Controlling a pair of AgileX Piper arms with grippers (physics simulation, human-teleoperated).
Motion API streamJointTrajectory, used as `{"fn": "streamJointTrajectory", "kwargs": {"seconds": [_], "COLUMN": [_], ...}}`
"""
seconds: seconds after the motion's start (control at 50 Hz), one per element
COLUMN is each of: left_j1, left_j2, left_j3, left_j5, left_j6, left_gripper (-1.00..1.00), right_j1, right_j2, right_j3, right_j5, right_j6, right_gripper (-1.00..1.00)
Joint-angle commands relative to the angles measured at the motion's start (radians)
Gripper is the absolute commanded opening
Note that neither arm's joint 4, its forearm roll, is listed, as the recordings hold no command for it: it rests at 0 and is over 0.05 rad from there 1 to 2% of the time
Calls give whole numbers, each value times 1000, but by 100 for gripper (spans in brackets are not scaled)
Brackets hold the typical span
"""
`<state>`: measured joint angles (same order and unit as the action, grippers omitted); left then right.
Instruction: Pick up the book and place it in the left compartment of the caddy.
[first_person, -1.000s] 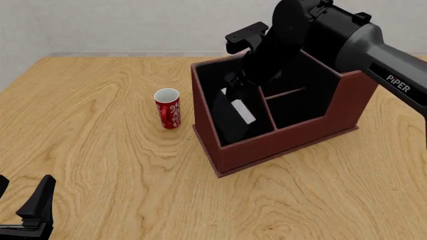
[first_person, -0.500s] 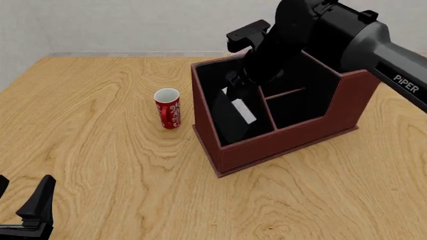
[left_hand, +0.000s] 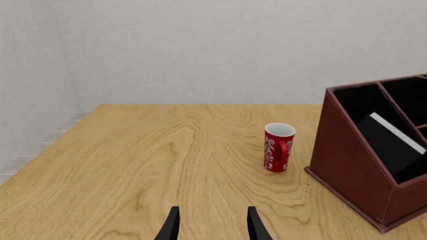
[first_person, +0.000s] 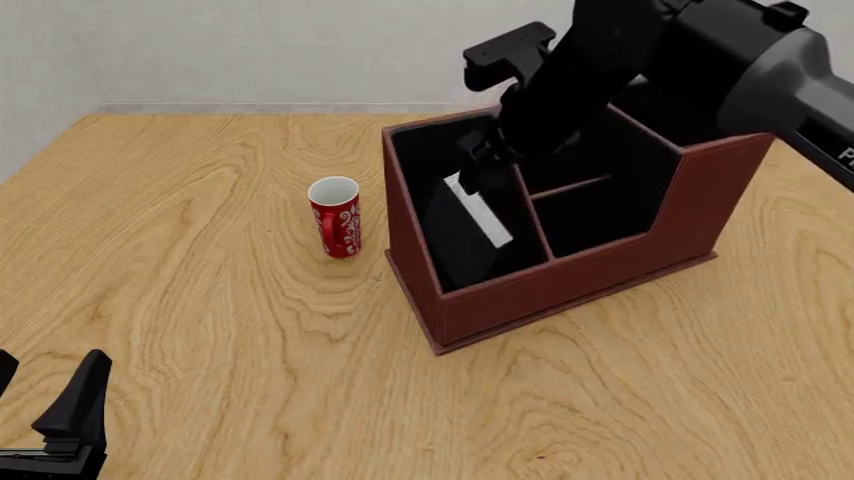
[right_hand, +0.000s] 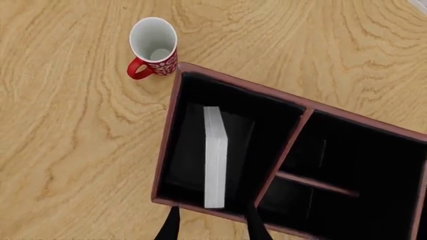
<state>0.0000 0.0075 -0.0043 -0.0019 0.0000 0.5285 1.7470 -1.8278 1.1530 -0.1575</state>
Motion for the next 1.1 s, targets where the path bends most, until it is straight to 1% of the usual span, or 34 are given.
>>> {"fn": "streamJointTrajectory", "kwargs": {"seconds": [0.02,0.14,0.32,0.46,0.54,0.62,0.82,1.0,1.1], "left_j1": [0,0,0,0,0,0,0,0,0], "left_j2": [0,0,0,0,0,0,0,0,0], "left_j3": [0,0,0,0,0,0,0,0,0], "left_j5": [0,0,0,0,0,0,0,0,0], "left_j6": [0,0,0,0,0,0,0,0,0], "left_gripper": [100,100,100,100,100,100,100,100,100], "right_j1": [-3,-11,5,24,39,45,60,56,65], "right_j2": [-15,-36,-98,-154,-189,-211,-278,-341,-382], "right_j3": [-17,-36,-1,48,95,111,193,226,255], "right_j5": [21,40,41,34,25,21,-4,-6,-12], "right_j6": [-7,-13,-4,11,17,22,31,33,45], "right_gripper": [100,100,100,100,100,100,100,100,100]}}
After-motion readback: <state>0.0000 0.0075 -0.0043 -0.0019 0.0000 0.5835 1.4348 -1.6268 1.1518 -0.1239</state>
